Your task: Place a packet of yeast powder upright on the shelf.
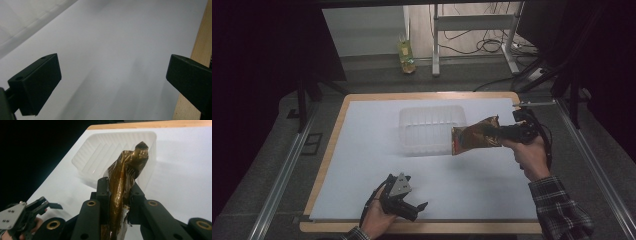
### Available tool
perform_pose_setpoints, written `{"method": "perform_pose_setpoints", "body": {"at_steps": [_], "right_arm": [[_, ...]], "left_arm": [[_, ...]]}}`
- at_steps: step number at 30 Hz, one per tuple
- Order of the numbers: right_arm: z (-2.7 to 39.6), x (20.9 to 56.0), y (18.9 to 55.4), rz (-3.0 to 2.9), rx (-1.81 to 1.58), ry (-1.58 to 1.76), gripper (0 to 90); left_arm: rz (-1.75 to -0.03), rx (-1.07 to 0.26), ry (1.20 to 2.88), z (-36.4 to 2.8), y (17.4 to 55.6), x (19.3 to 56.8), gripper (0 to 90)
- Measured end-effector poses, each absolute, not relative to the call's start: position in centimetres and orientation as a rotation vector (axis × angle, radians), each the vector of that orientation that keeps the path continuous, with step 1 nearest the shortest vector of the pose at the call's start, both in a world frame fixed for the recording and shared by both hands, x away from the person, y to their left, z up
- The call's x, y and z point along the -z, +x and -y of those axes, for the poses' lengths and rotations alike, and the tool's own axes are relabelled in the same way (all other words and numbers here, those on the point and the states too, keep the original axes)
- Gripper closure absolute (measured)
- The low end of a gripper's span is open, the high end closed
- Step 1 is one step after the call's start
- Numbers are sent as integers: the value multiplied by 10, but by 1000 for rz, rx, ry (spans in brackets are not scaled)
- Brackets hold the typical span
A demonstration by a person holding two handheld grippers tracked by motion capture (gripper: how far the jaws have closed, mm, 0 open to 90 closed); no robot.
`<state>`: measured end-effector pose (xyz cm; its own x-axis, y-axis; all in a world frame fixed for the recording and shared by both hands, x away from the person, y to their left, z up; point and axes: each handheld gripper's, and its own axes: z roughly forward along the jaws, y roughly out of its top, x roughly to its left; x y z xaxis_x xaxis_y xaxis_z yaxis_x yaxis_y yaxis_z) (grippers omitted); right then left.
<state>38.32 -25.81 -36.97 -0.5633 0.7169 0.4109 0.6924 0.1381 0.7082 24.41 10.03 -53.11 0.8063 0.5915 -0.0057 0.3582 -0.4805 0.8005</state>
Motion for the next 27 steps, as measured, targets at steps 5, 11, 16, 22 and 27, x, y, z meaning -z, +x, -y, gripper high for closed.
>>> {"method": "perform_pose_setpoints", "body": {"at_steps": [5, 11, 16, 22, 27], "right_arm": [[255, 366, 393, -2326, -1434, 1466, 758], [248, 362, 404, -2302, -1407, 1467, 758], [241, 362, 413, -2288, -1384, 1473, 758], [234, 365, 422, -2281, -1343, 1479, 758], [229, 370, 429, -2286, -1328, 1487, 758]], "left_arm": [[-690, -341, 2125, -99, 244, 531, 0], [-682, -342, 2136, -99, 244, 531, 0], [-680, -336, 2137, -99, 243, 531, 0], [-648, -329, 2118, -98, 242, 530, 0], [-615, -353, 2121, -96, 239, 529, 0]]}}
